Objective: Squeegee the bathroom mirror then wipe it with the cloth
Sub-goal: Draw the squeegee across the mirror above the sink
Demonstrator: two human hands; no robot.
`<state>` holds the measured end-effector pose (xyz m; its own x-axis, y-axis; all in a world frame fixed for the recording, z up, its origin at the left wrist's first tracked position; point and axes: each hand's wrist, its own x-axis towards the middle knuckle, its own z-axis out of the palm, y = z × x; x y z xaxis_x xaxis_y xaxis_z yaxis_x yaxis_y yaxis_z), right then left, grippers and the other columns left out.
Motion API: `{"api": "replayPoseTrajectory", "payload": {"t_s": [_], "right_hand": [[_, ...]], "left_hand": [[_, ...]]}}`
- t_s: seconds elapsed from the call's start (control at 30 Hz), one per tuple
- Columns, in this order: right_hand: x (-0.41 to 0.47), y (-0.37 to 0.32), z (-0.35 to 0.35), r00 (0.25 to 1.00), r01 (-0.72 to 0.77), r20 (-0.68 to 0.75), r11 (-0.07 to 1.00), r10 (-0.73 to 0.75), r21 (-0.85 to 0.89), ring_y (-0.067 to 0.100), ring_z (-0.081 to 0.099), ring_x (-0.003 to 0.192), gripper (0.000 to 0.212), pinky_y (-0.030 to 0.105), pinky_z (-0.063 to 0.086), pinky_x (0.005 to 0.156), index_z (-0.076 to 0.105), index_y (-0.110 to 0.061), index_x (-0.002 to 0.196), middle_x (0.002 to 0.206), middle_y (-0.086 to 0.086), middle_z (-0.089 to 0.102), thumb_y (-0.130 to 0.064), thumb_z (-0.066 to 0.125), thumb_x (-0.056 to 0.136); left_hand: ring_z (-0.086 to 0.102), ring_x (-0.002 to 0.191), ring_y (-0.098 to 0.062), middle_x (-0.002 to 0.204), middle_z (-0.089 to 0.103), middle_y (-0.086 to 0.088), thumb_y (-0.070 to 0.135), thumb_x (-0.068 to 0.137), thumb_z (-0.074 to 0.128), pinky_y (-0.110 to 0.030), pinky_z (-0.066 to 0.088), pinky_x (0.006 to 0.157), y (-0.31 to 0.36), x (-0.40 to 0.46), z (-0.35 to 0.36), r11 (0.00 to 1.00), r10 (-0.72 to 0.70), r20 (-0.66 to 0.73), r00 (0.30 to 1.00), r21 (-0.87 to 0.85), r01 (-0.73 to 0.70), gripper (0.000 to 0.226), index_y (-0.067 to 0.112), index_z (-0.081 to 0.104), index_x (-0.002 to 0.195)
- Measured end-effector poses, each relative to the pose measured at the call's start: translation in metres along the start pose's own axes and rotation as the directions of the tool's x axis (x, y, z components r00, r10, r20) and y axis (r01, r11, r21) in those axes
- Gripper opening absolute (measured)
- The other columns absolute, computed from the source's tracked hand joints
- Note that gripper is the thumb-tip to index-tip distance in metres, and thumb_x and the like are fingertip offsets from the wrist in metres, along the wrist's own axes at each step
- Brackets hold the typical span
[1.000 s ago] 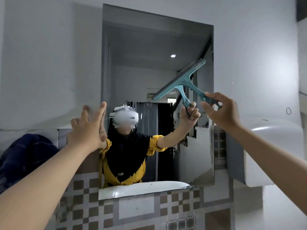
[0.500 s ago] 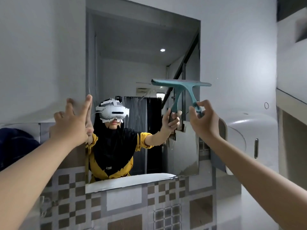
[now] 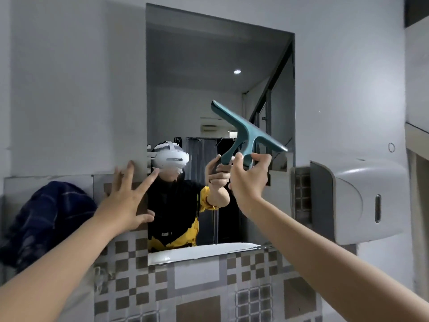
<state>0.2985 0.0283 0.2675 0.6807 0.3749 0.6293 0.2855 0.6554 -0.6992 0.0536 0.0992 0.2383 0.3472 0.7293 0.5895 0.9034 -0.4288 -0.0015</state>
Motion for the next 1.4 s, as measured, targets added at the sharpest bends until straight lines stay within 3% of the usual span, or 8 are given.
{"api": "replayPoseTrajectory", "payload": {"t_s": [0.1, 0.23, 0.37, 0.47, 0.63, 0.77, 1.17, 1.4], "right_hand": [[-0.025, -0.004, 0.021, 0.997, 0.000, 0.073, 1.000, -0.001, 0.006, 0.000, 0.056, 0.053, 0.025, 0.009, 0.042, 0.049, 0.039, -0.015, 0.111, 0.074, -0.005, 0.047, -0.026, 0.055, 0.095], [-0.050, 0.002, 0.053, 0.983, 0.045, 0.179, 0.999, -0.039, -0.025, 0.020, 0.061, 0.066, 0.025, 0.047, 0.056, 0.070, 0.036, -0.030, 0.101, 0.074, -0.005, 0.055, -0.035, 0.058, 0.091], [-0.072, 0.007, 0.071, 0.939, 0.211, 0.290, 0.976, -0.186, -0.058, 0.004, 0.055, 0.057, 0.024, 0.011, 0.042, 0.052, 0.038, -0.023, 0.101, 0.071, -0.010, 0.055, -0.026, 0.060, 0.093], [-0.078, 0.013, 0.076, 0.932, 0.254, 0.287, 0.964, -0.222, -0.077, 0.000, 0.054, 0.054, 0.024, 0.007, 0.038, 0.048, 0.038, -0.024, 0.100, 0.070, -0.012, 0.055, -0.027, 0.060, 0.093], [-0.071, 0.031, 0.066, 0.895, 0.372, 0.296, 0.925, -0.333, -0.083, 0.008, 0.055, 0.048, 0.025, 0.026, 0.049, 0.046, 0.044, -0.020, 0.100, 0.061, -0.008, 0.057, -0.024, 0.066, 0.089], [-0.053, 0.044, 0.042, 0.868, 0.433, 0.357, 0.880, -0.347, -0.197, 0.018, 0.060, 0.051, 0.033, 0.045, 0.056, 0.049, 0.048, -0.028, 0.106, 0.060, -0.005, 0.061, -0.049, 0.061, 0.083], [0.015, 0.016, -0.018, 0.779, 0.611, 0.433, 0.706, -0.453, -0.358, 0.008, 0.064, 0.061, 0.036, 0.028, 0.054, 0.053, 0.067, -0.025, 0.112, 0.079, -0.013, 0.066, -0.034, 0.076, 0.079], [0.045, 0.025, -0.066, 0.756, 0.642, 0.463, 0.663, -0.463, -0.384, -0.009, 0.054, 0.054, 0.035, 0.007, 0.035, 0.046, 0.067, -0.022, 0.111, 0.083, -0.010, 0.066, -0.028, 0.078, 0.078]], "left_hand": [[-0.042, 0.127, -0.036, 0.142, -0.050, -0.004, 0.054, 0.073, 0.069, -0.068, 0.021, 0.107, 0.000, -0.003, 0.007, 1.000, -0.008, 0.043, 0.999, 0.001, 0.008, 0.118, 0.055, -0.034, 0.130], [-0.046, 0.126, -0.037, 0.133, -0.059, -0.001, 0.053, 0.070, 0.072, -0.073, 0.012, 0.103, 0.002, -0.002, 0.014, 1.000, -0.015, 0.030, 0.999, -0.009, 0.016, 0.122, 0.052, -0.032, 0.133], [-0.051, 0.121, -0.036, 0.131, -0.061, -0.001, 0.051, 0.072, 0.071, -0.072, 0.007, 0.103, 0.002, -0.001, 0.015, 1.000, -0.021, 0.057, 0.998, -0.017, 0.022, 0.120, 0.051, -0.033, 0.133], [-0.053, 0.119, -0.034, 0.129, -0.062, -0.002, 0.048, 0.075, 0.070, -0.072, 0.004, 0.104, 0.002, -0.001, 0.018, 0.999, -0.045, 0.059, 0.997, -0.028, 0.047, 0.120, 0.053, -0.036, 0.130], [-0.049, 0.123, -0.034, 0.127, -0.064, -0.004, 0.043, 0.078, 0.069, -0.070, 0.004, 0.105, 0.005, -0.002, 0.020, 0.993, -0.108, 0.075, 0.991, -0.033, 0.111, 0.120, 0.054, -0.040, 0.126], [-0.047, 0.125, -0.034, 0.130, -0.061, -0.006, 0.038, 0.080, 0.068, -0.070, 0.008, 0.106, 0.008, -0.004, 0.023, 0.988, -0.141, 0.071, 0.987, -0.050, 0.145, 0.120, 0.053, -0.043, 0.124], [-0.045, 0.127, -0.034, 0.135, -0.056, -0.012, 0.034, 0.080, 0.069, -0.068, 0.011, 0.107, 0.013, -0.007, 0.024, 0.980, -0.184, 0.040, 0.982, -0.070, 0.187, 0.121, 0.053, -0.042, 0.125], [-0.044, 0.126, -0.036, 0.133, -0.057, -0.014, 0.037, 0.080, 0.068, -0.068, 0.013, 0.107, 0.013, -0.010, 0.023, 0.985, -0.167, 0.037, 0.985, -0.041, 0.169, 0.118, 0.051, -0.040, 0.128]]}}
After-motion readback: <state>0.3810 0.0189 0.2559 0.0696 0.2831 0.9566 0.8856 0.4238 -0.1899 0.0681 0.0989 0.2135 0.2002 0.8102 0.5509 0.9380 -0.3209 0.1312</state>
